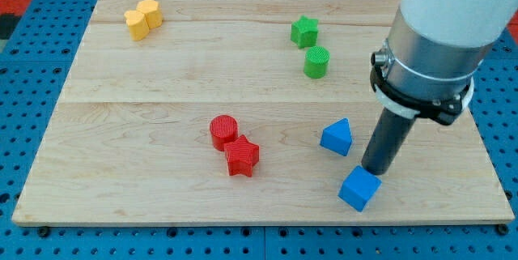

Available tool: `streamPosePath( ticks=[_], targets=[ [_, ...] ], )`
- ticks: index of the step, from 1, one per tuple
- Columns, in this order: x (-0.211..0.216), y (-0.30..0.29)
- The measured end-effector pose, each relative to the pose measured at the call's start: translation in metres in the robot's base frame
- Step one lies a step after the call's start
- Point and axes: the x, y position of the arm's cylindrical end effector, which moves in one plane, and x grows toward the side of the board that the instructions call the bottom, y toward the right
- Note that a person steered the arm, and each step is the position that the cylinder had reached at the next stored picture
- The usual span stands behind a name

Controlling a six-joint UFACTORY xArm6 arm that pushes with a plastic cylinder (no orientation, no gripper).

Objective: Slide the blue triangle close to the green circle

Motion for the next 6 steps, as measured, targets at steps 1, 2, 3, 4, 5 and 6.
streamPosePath(
  ticks=[1,2,3,4,5,6],
  targets=[
    [-0.014,-0.017],
    [-0.026,-0.037],
    [-0.038,-0.052],
    [-0.019,-0.080],
    [-0.028,-0.102],
    [-0.041,-0.088]
  ],
)
